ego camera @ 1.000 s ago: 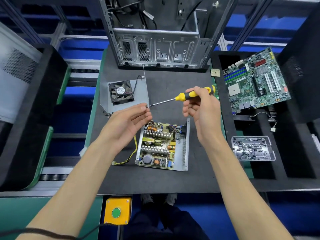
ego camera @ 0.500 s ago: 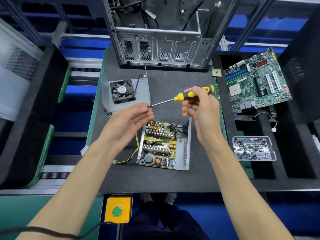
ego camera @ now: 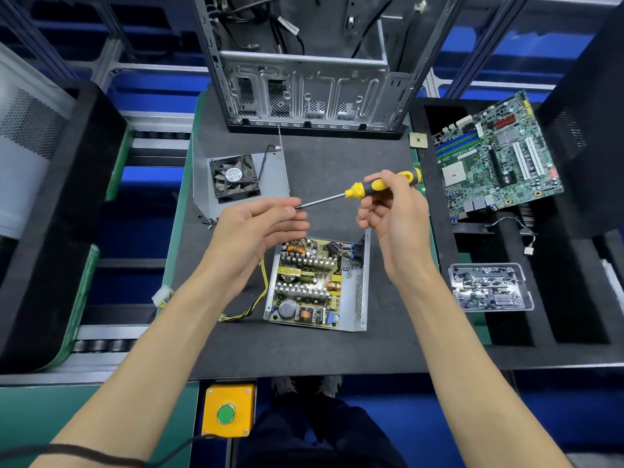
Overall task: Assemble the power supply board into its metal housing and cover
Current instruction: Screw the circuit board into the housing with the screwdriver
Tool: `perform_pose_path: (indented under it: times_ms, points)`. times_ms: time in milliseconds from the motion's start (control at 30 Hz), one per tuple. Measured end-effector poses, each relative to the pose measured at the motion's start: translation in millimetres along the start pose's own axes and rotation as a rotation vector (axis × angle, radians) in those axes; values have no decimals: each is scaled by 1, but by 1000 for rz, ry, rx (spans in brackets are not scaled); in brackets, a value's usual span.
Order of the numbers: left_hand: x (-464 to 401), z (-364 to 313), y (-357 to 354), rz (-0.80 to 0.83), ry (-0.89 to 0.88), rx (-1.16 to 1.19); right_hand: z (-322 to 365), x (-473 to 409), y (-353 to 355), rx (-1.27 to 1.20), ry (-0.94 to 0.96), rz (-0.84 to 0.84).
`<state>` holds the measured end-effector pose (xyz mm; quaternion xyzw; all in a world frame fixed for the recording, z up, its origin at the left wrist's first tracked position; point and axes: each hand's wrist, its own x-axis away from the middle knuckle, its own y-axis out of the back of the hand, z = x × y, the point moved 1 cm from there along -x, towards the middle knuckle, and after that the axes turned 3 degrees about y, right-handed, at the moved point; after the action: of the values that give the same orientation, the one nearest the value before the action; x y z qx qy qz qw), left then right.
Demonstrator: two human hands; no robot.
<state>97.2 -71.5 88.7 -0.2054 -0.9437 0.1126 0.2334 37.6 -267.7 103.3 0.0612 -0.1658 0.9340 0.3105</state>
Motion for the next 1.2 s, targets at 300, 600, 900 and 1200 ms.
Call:
perform_pose_path:
  times_ms: [300, 600, 900, 1200]
  points:
    - [-12, 14, 17, 47, -236, -1417, 6, -2, 24, -177, -82, -172]
    - [-6, 24, 21, 6, -131, -1396, 2, 0, 24, -114, -75, -160]
    - [12, 28, 27, -227, -128, -1480, 4, 3, 21, 26, 16, -136]
    - [24, 31, 25, -220, -67, -1627, 9, 31, 18, 396, 343, -24]
